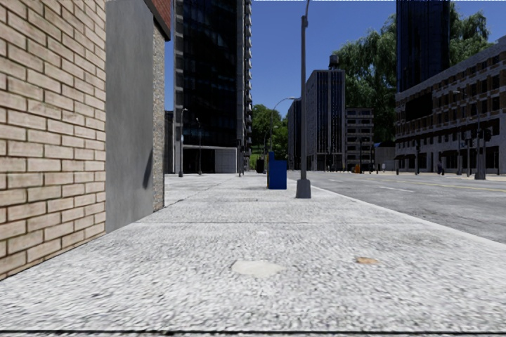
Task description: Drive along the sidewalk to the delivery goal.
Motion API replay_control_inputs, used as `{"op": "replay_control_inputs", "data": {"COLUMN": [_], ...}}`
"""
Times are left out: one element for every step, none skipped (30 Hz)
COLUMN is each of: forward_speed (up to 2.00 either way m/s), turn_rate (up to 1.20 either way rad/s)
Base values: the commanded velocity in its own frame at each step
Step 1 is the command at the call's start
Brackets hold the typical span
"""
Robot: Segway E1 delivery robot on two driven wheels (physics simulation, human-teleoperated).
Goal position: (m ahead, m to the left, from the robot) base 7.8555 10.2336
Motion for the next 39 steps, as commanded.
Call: {"op": "replay_control_inputs", "data": {"forward_speed": [1.82,1.83,1.83,1.83,1.84,1.85,1.86,1.87,1.90,1.90,1.96,1.99,1.99,1.99,2.00,2.00,2.00,2.00,2.00,2.00,2.00,2.00,2.00,2.00,2.00,2.00,2.00,2.00,2.00,2.00,2.00,2.00,2.00,2.00,2.00,2.00,2.00,2.00,2.00], "turn_rate": [0.00,0.00,0.00,0.00,0.00,0.00,0.00,0.00,0.00,0.00,0.00,0.00,0.00,0.00,0.00,0.00,0.00,0.00,0.00,0.00,0.00,0.00,0.00,0.00,0.00,0.00,0.00,0.00,0.00,0.00,0.00,0.00,0.00,0.00,0.00,0.00,0.00,0.00,0.00]}}
